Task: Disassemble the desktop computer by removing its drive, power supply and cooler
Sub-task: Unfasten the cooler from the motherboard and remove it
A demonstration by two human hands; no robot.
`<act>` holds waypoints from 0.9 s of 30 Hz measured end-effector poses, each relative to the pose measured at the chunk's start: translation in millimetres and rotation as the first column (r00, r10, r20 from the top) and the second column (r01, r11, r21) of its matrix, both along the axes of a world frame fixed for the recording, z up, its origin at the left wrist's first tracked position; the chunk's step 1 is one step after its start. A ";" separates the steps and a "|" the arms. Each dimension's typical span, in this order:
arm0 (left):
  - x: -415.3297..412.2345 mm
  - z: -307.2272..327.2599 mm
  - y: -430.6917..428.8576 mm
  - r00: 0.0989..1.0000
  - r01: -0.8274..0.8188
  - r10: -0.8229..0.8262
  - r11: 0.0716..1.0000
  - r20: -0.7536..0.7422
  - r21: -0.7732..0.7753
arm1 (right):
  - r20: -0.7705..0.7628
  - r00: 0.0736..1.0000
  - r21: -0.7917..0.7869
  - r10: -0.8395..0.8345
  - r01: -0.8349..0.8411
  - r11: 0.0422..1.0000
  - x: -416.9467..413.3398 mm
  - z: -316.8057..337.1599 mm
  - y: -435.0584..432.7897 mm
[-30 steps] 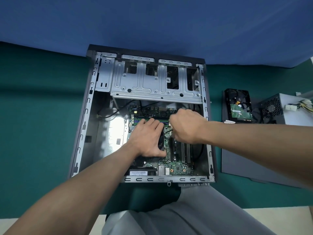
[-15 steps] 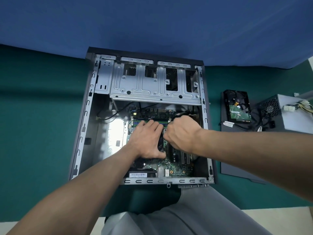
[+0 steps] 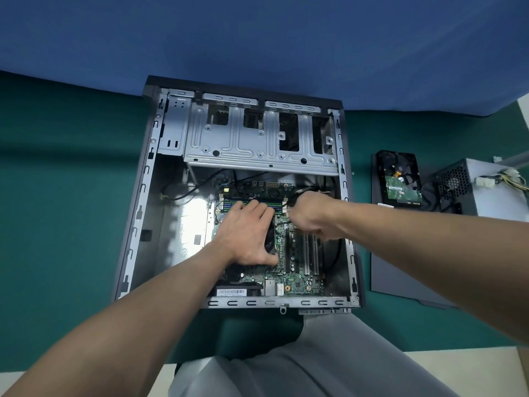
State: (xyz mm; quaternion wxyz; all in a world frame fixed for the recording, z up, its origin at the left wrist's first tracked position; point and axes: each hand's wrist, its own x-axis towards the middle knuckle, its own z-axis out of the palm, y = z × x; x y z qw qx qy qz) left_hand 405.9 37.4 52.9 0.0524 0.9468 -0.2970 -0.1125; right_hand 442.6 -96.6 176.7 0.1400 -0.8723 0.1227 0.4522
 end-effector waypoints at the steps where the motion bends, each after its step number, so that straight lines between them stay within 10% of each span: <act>1: 0.1 -0.2 0.0 1.000 -0.001 0.001 1.000 -0.001 -0.001 | 0.104 0.941 -0.100 0.323 -0.313 0.945 -2.4 3.3 -0.6; 3: 0.0 -0.4 -0.1 1.000 -0.005 0.005 1.000 -0.004 -0.004 | 0.184 0.543 -0.364 0.819 -0.737 0.570 -7.3 10.2 -1.7; 6: -0.3 -0.4 -0.9 1.000 -0.010 0.010 1.000 -0.021 0.001 | 0.125 0.036 -0.470 0.991 -0.878 0.092 -8.8 11.5 4.3; 8: -0.7 -0.9 -0.6 1.000 -0.017 0.017 1.000 -0.025 -0.006 | 0.197 0.100 -0.409 0.975 -0.896 0.174 -6.3 12.5 13.2; 10: -1.3 -1.1 -0.2 1.000 -0.014 0.014 1.000 -0.004 -0.019 | 0.342 0.509 -0.250 0.790 -0.761 0.599 1.3 11.5 17.2; 12: -1.8 -0.9 1.2 1.000 -0.004 0.004 1.000 0.005 -0.029 | 0.251 0.944 0.015 0.215 -0.225 0.974 12.2 10.9 13.8; 13: -1.7 -0.9 1.7 1.000 -0.002 0.002 0.999 0.001 -0.033 | 0.096 0.987 0.096 -0.126 0.117 0.988 16.3 8.5 9.2; 16: -1.1 -1.7 1.1 1.000 -0.003 0.003 1.000 -0.007 -0.031 | -0.191 0.886 0.043 -0.422 0.437 0.899 17.4 6.2 1.4; 20: -0.9 -2.8 0.9 1.000 -0.003 0.003 0.999 -0.003 -0.040 | 0.098 0.966 -0.090 0.240 -0.231 0.969 11.1 9.3 4.9; 25: -0.8 -3.9 -1.2 0.999 -0.012 0.012 1.000 -0.033 -0.014 | 0.234 0.231 -0.358 0.944 -0.883 0.305 2.5 19.7 8.9; 27: -0.4 -4.4 -1.3 0.999 -0.017 0.017 1.000 -0.038 -0.006 | 0.258 0.203 -0.320 0.944 -0.904 0.282 4.2 19.4 10.4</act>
